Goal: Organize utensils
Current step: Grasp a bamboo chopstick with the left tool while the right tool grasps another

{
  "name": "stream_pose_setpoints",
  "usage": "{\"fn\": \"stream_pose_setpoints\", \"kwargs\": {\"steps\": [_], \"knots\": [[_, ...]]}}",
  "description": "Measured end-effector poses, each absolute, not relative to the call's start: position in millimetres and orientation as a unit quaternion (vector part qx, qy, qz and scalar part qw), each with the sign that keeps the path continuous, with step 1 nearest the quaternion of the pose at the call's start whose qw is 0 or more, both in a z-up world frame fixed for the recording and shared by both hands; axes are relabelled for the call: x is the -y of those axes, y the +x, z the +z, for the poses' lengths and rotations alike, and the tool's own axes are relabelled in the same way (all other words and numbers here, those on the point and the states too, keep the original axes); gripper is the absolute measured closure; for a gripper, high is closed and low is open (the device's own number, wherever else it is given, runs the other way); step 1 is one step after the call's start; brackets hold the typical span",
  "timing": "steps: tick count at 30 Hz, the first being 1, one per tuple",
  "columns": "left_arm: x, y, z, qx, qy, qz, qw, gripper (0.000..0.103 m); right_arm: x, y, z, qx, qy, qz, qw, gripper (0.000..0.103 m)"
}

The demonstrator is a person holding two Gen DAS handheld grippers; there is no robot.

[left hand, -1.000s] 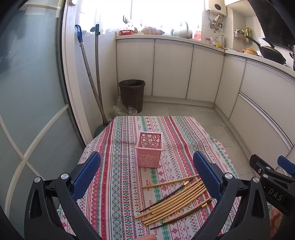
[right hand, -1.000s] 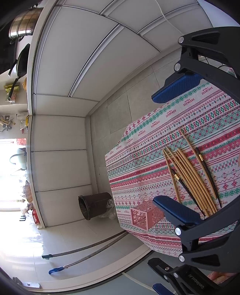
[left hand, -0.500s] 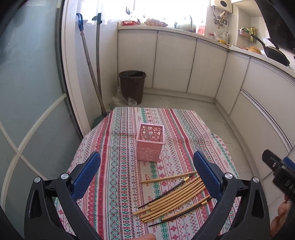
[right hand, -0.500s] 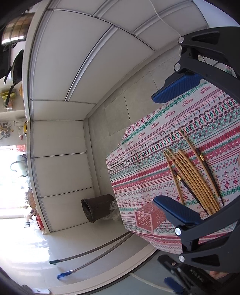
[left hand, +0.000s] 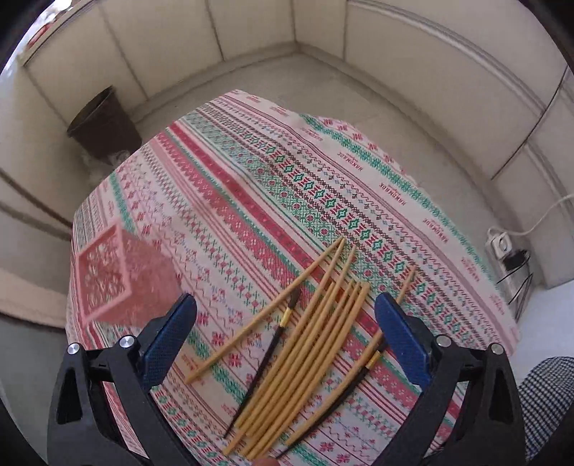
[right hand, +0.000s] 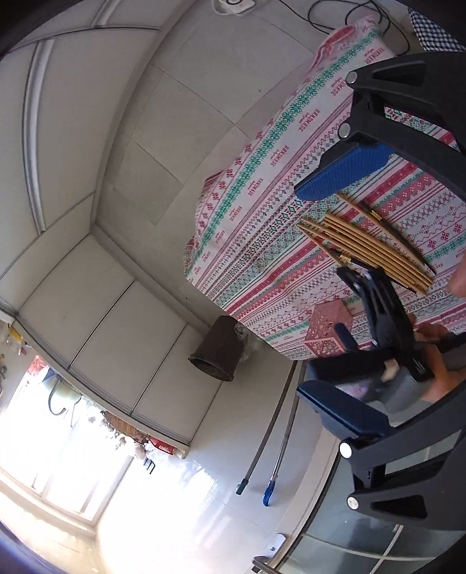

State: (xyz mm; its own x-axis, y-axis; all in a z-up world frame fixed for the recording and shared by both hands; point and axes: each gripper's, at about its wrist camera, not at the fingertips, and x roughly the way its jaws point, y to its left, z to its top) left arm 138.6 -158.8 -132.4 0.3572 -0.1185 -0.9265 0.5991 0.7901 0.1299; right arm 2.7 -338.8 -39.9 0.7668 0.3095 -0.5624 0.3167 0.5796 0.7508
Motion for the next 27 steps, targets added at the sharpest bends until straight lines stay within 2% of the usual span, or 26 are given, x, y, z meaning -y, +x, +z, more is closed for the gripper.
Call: {"fn": "stream_pose_setpoints", "kwargs": {"steps": [2,4,8,15,17,18,23,27], "knots": [[178.4,156.1,-155.3,-0.551,0.266,-0.232,0.756,0.037,345.3,8.5,-49.7,-0.363,0.477,0.001,0.800,0.005],[186.2,170.4,-176.8,-0.586,0.275,-0.238,0.724,0.041,349.9,13.2,-59.4,-0.383,0.485,-0.003,0.786,0.005],[195.0,178.6,-199.3,-0.605,0.309,-0.248,0.691,0.050,360.4,17.7,-84.5,-0.415,0.515,-0.005,0.750,0.005],[203.6,187.7,-219.4,-0.614,0.332,-0.266,0.665,0.077,358.5,27.2,-121.5,-0.468,0.540,0.001,0.700,0.009],[203.2,194.4,-228.4,-0.619,0.329,-0.270,0.660,0.081,357.0,29.5,-127.2,-0.474,0.538,-0.003,0.697,0.009],[201.2,195.9,-228.4,-0.619,0.318,-0.280,0.661,0.088,356.7,30.7,-130.5,-0.478,0.538,-0.004,0.694,0.010],[183.2,186.9,-224.8,-0.597,0.294,-0.301,0.683,0.096,356.4,38.9,-160.2,-0.514,0.539,-0.037,0.666,0.009],[150.9,165.3,-180.8,-0.549,0.268,-0.315,0.727,0.098,347.8,49.2,-180.3,-0.538,0.506,-0.087,0.669,0.009]]}}
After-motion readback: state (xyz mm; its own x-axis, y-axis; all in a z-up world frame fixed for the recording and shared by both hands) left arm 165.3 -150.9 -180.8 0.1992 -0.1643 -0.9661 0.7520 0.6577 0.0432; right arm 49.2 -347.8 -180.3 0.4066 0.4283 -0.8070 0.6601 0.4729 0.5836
